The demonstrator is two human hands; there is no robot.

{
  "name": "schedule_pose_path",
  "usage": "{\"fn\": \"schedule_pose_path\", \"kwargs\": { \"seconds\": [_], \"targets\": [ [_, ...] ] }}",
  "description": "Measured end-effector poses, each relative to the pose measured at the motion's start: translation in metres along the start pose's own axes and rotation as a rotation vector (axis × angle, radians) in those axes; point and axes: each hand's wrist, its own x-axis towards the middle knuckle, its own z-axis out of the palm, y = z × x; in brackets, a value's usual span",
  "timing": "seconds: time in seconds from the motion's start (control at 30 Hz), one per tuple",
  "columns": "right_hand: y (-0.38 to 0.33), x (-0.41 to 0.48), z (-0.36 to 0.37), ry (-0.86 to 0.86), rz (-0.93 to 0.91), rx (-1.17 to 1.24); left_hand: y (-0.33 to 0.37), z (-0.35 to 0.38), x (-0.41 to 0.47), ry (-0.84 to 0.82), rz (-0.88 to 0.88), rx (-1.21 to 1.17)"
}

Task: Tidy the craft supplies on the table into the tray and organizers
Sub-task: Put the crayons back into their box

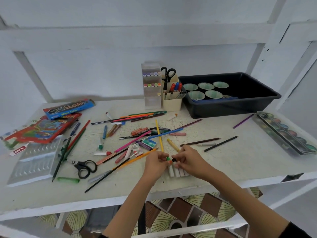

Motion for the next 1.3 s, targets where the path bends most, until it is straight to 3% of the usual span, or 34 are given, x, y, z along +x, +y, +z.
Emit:
{"fn": "schedule_pose_path", "kwargs": {
  "seconds": [0.3,0.5,0.77,1.1,1.3],
  "targets": [
    [0.0,-0.003,0.001,-0.002,-0.041,-0.055,-0.003,0.016,-0.009,0.153,0.08,0.153],
    [-0.002,-0.004,0.009,0.017,-0.034,-0.098,-0.005,0.018,-0.013,0.181,0.009,0.051],
    [-0.001,-0.008,0.009,0.055,-0.011,-0.071,-0.006,0.028,-0.022,0.273,0.175,0.181],
    [-0.003,-0.004,0.002,0.002,0.013,-0.075,0.001,0.018,-0.018,0.193,0.158,0.246],
    [-0.008,0.018,-0.017,0.028,0.056,0.036,0.013,-0.004,0.0,0.256,0.237,0.188]
  ]
}}
